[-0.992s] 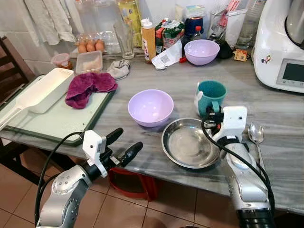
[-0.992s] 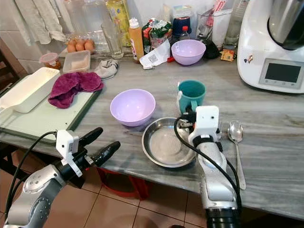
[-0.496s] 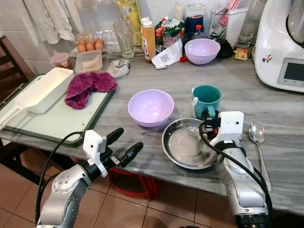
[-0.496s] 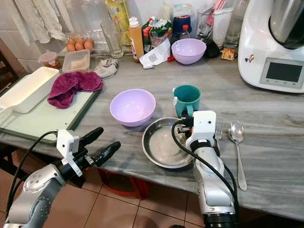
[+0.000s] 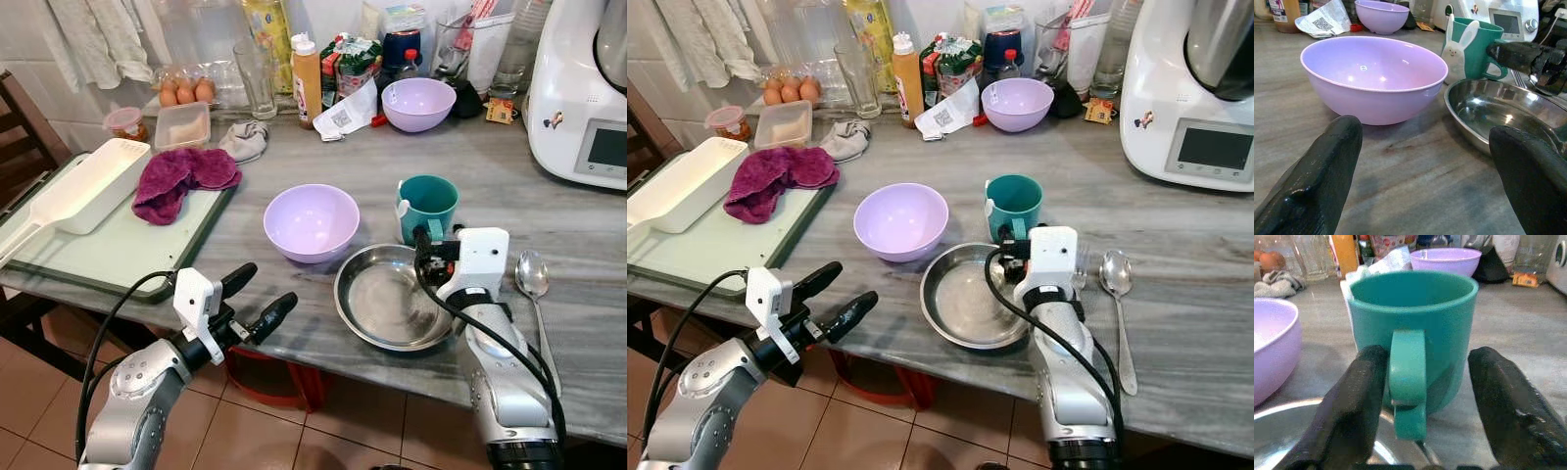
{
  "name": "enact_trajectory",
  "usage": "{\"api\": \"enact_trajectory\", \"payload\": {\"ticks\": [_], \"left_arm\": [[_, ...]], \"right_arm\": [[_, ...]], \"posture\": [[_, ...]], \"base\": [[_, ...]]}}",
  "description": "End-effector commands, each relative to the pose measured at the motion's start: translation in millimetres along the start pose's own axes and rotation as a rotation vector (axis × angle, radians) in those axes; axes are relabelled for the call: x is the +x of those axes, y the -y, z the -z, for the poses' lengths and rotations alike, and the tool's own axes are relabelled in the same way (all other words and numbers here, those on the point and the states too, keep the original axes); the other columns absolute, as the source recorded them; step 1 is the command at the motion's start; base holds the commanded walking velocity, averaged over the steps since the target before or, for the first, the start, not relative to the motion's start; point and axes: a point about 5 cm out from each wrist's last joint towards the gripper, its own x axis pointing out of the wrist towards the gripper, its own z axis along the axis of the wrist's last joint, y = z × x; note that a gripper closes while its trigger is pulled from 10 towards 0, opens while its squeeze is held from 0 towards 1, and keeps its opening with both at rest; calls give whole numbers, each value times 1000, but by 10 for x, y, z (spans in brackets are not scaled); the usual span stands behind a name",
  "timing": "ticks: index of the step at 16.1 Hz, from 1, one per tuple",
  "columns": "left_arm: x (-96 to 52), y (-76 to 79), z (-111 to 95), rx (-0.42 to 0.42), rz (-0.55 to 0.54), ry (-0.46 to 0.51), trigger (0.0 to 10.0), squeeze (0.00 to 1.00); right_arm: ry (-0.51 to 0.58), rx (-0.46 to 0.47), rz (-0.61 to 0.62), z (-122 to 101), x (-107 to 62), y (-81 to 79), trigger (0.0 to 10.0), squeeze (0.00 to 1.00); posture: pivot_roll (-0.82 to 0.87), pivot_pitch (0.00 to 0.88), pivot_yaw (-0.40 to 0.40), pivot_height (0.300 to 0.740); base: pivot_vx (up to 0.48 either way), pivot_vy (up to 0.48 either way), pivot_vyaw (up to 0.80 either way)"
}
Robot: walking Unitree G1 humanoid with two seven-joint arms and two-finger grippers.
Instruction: Setting the table
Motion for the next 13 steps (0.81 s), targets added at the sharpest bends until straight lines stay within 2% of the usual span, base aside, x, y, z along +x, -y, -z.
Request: {"api": "enact_trajectory", "payload": {"ticks": [1, 6, 9, 11, 13], "left_arm": [[-3, -3, 3, 11, -2, -7, 10000, 0], [16, 16, 13, 13, -1, -5, 10000, 0], [55, 28, -14, 25, -5, 12, 10000, 0], [-17, 141, 38, 24, -3, 22, 10000, 0], [-33, 172, 52, 19, -6, 32, 10000, 0]], "right_arm": [[48, 4, 0, -99, -3, -5, 10000, 1000], [101, 12, 12, -198, -47, -10, 10000, 1000], [164, -35, -21, -315, -53, -84, 10000, 1000], [206, -67, -58, -406, -38, -157, 10000, 1000], [219, -76, -83, -426, -30, -208, 10000, 1000]], "posture": [[-125, 98, 98, 740], [-130, 94, 97, 740], [-131, 90, 101, 740], [-133, 90, 102, 740], [-133, 89, 105, 740]], "base": [[0, 0, 0], [0, 0, 0], [0, 0, 0], [0, 0, 0], [0, 0, 0]]}}
